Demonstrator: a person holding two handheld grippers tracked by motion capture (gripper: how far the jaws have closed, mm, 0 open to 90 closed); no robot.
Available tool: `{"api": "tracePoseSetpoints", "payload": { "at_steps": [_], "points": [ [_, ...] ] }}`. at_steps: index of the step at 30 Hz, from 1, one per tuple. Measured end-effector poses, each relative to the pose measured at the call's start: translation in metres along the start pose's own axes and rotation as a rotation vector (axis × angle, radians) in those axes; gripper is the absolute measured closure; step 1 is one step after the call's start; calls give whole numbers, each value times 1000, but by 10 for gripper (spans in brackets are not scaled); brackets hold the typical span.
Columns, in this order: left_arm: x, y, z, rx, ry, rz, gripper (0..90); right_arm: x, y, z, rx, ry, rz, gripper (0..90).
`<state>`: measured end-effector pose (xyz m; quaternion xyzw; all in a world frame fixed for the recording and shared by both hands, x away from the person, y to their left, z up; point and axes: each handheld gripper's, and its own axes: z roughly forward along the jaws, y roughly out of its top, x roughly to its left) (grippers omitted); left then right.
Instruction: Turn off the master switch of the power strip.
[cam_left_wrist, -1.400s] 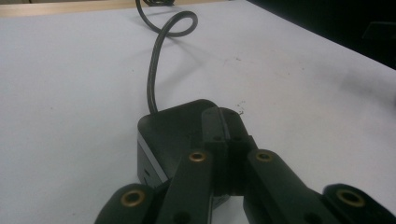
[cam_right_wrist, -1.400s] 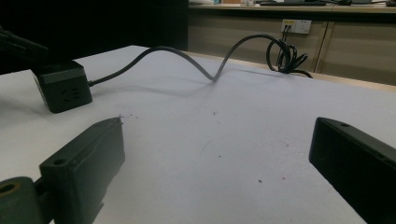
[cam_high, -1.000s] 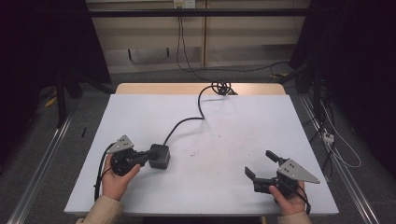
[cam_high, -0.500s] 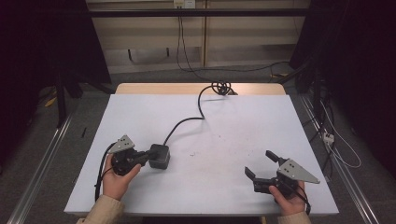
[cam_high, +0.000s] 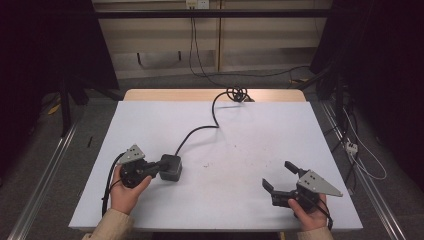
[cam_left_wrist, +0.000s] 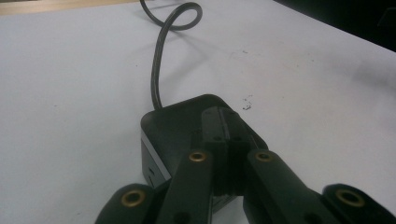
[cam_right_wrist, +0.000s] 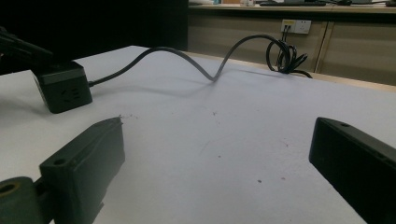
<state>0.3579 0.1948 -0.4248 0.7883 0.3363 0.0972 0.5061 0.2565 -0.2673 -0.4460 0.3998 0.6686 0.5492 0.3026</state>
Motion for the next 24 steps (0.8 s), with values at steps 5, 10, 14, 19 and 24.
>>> {"api": "tracePoseSetpoints", "payload": {
  "at_steps": [5, 10, 14, 19, 24],
  "points": [
    [0, 0, 0, -1, 1, 1, 900, 0, 0, 0, 1, 1, 0, 29],
    [0, 0, 0, -4, 3, 2, 900, 0, 0, 0, 1, 0, 0, 29],
    [0, 0, 0, 2, 6, 9, 900, 0, 0, 0, 0, 0, -1, 29],
    [-2, 1, 0, 11, 16, 15, 900, 0, 0, 0, -1, -1, -1, 29],
    [-3, 1, 1, 9, 16, 23, 900, 0, 0, -1, 0, -3, -1, 29]
  ]
}}
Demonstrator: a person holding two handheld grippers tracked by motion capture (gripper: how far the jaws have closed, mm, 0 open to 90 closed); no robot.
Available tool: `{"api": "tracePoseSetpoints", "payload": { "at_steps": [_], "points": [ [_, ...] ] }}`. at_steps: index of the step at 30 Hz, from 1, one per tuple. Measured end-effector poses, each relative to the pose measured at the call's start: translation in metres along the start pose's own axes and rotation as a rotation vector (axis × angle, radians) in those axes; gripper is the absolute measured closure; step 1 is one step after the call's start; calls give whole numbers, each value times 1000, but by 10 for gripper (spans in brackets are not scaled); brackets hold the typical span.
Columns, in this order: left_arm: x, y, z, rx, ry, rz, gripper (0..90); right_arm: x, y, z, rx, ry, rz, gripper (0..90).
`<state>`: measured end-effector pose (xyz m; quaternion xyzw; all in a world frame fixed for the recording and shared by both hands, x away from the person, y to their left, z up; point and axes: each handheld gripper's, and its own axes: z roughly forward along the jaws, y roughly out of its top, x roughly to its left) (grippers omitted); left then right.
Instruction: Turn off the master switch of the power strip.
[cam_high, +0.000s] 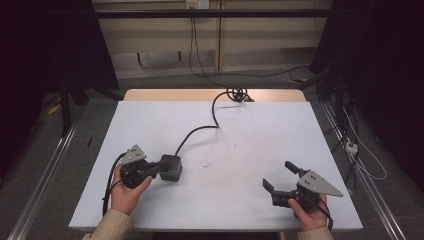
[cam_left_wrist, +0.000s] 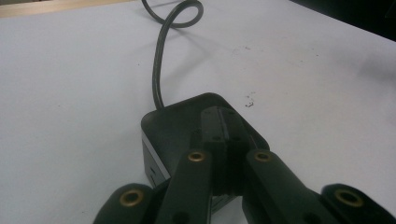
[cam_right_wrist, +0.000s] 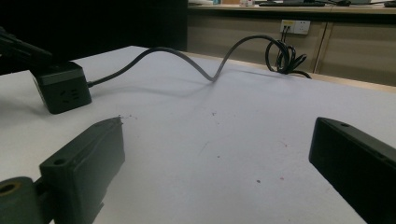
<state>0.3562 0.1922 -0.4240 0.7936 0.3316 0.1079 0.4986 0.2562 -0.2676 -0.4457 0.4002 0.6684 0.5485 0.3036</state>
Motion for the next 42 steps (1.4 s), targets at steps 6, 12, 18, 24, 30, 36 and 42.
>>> {"api": "tracePoseSetpoints", "payload": {
  "at_steps": [6, 12, 18, 24, 30, 36, 42],
  "points": [
    [-3, 2, 0, 22, 24, 20, 900, 0, 0, -1, -1, -3, 0, 29],
    [-3, 2, 0, 22, 25, 22, 900, 0, 1, -1, -4, -5, -1, 29],
    [-5, 2, 0, 22, 36, 21, 900, 0, 1, -1, -2, -5, -2, 29],
    [-7, 3, 0, 33, 53, 44, 900, 1, 1, -1, -3, -7, -3, 29],
    [-7, 3, 0, 34, 53, 46, 900, 1, 1, -1, -5, -8, -3, 29],
    [-8, 3, 0, 30, 55, 33, 900, 0, 1, -2, -6, -7, -6, 29],
    [-9, 3, 0, 35, 64, 29, 900, 0, 1, -2, -7, -8, -5, 29]
  ]
}}
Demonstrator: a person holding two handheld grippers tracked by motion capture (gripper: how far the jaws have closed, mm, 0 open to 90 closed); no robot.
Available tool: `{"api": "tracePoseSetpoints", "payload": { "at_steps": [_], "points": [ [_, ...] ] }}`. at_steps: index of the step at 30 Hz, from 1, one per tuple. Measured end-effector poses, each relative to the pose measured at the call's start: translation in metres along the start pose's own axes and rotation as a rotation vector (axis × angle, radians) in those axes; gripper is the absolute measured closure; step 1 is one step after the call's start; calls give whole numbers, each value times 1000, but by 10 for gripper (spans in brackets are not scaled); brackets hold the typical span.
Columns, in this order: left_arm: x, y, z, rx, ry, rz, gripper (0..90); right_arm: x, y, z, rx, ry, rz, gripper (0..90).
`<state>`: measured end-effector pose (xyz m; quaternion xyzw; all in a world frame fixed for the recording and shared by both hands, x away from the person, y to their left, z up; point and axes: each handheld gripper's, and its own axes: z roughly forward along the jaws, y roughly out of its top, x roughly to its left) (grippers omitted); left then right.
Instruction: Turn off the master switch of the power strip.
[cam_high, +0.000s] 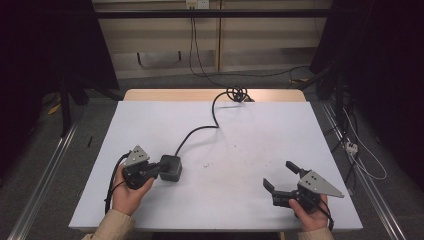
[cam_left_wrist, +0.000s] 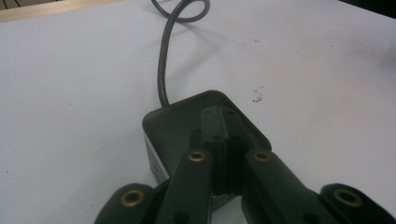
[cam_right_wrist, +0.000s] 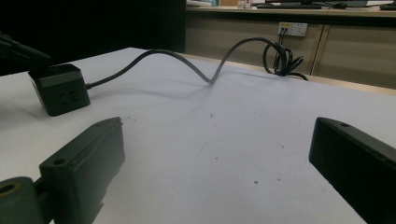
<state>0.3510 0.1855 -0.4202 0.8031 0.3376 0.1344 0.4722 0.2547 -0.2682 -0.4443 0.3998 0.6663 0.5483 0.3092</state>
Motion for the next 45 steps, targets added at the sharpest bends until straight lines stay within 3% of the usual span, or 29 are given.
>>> {"api": "tracePoseSetpoints", "payload": {
  "at_steps": [25, 45],
  "points": [
    [-1, 0, 1, 7, 5, 0, 900, 0, 0, 0, -2, -4, 3, 29],
    [0, 1, 1, 2, 4, -35, 900, 1, 0, 0, 1, 4, 1, 29]
  ]
}}
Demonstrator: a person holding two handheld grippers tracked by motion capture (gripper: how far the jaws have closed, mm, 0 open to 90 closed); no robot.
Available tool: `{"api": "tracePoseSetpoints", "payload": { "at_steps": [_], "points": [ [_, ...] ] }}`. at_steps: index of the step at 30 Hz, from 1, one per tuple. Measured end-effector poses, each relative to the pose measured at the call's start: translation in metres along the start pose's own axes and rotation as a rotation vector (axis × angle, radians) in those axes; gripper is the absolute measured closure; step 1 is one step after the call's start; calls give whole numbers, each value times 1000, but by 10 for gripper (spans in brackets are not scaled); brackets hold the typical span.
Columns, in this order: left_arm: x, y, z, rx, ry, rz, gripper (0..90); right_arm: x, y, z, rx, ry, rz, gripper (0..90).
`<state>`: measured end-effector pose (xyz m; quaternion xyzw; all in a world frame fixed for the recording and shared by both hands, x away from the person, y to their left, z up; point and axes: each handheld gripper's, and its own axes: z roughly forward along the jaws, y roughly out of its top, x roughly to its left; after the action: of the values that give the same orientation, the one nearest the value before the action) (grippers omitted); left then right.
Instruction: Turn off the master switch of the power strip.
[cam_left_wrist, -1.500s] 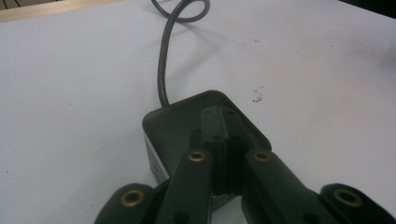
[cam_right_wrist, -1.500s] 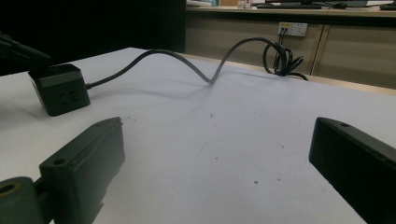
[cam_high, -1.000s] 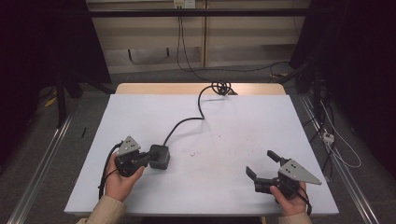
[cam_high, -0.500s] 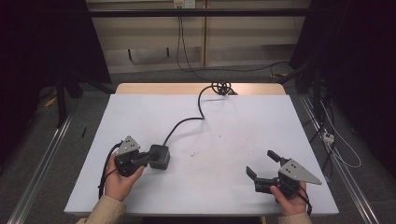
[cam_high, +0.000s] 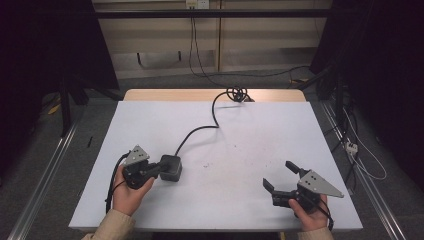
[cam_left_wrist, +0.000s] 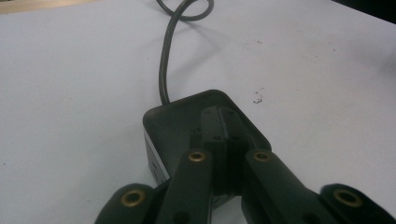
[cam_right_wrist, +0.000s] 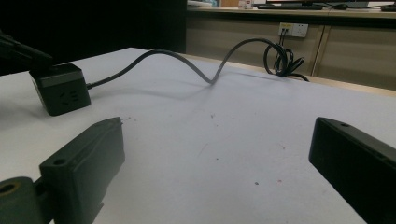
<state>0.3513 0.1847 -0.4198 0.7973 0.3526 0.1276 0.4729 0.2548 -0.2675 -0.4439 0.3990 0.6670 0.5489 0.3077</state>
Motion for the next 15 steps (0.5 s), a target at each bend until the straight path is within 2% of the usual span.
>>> {"api": "tracePoseSetpoints", "payload": {
  "at_steps": [7, 9, 15],
  "points": [
    [0, 1, 0, 3, 1, 0, 900, 0, 0, 0, 0, -1, -1, 29],
    [0, 2, -2, -15, -7, -7, 900, 0, 0, 0, 0, 0, -1, 29],
    [0, 2, -1, -7, -8, -3, 900, 0, 0, 0, 0, 0, 0, 29]
  ]
}}
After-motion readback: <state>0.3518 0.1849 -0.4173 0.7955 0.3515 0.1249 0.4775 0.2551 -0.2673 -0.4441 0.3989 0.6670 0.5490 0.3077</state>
